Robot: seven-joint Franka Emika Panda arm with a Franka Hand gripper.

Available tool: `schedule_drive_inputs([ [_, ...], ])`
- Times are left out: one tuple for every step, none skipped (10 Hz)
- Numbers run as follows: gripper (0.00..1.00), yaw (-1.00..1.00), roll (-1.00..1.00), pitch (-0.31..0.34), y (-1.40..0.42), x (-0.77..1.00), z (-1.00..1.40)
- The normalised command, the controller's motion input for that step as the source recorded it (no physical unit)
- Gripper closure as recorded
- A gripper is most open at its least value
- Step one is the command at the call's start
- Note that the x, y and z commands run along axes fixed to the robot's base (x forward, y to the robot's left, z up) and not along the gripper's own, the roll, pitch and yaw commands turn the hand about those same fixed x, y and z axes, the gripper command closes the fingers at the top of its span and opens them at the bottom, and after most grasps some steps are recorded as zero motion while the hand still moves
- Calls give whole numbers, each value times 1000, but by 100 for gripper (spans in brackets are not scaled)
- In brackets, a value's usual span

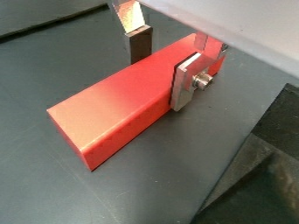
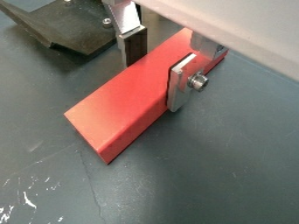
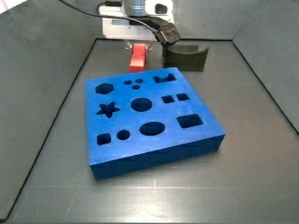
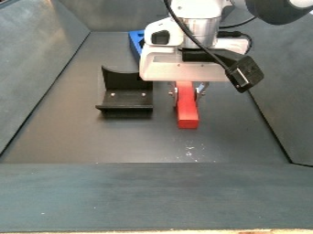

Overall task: Pick up the rectangle object. Move up. Place the rectangle object on the fixture. Regrasp the rectangle object. Move to above the board. Insert the rectangle object.
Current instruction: Pick up the rectangle object.

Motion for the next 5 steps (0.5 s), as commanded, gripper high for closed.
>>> schedule_drive_inputs([
  [100, 0, 0, 0, 0, 0, 0],
  [100, 0, 0, 0, 0, 0, 0],
  [100, 0, 0, 0, 0, 0, 0],
  [100, 0, 0, 0, 0, 0, 0],
  [100, 0, 0, 0, 0, 0, 0],
])
